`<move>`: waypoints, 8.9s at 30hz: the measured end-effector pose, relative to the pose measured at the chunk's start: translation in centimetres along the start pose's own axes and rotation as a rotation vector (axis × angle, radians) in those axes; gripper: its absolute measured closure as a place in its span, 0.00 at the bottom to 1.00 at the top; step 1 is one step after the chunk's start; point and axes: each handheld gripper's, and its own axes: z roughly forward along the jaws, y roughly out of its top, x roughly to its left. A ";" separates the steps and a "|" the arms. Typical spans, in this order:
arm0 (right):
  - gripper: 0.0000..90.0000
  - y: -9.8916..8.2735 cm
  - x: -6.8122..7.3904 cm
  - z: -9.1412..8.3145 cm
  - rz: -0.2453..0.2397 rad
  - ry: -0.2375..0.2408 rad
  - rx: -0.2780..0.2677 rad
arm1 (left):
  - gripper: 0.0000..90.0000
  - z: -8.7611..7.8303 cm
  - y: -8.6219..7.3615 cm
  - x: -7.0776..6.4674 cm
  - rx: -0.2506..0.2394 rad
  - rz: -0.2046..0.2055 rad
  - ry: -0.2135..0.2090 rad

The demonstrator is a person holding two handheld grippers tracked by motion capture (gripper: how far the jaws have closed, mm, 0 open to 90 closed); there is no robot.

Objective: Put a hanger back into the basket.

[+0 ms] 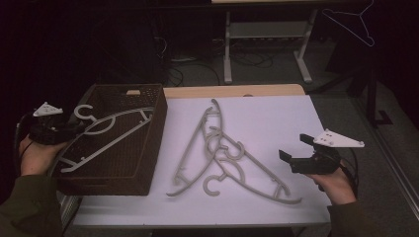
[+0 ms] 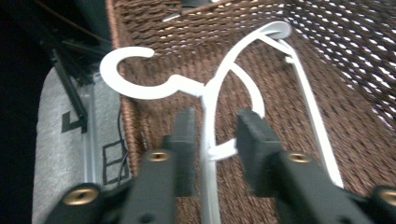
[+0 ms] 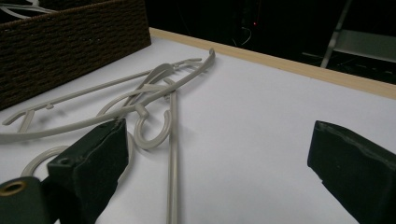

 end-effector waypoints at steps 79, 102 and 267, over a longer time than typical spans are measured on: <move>0.06 0.5 0.8 -0.1 -0.022 0.027 -0.021 | 0.27 0.4 6.7 -14.9 -0.183 0.050 -0.390; 0.06 -0.1 1.2 0.8 -0.019 0.055 0.006 | 0.45 8.5 5.2 -29.6 -0.018 0.199 -0.503; 0.07 -0.4 0.2 0.8 0.002 0.008 0.009 | 0.57 3.2 1.2 -11.8 0.114 0.209 -0.523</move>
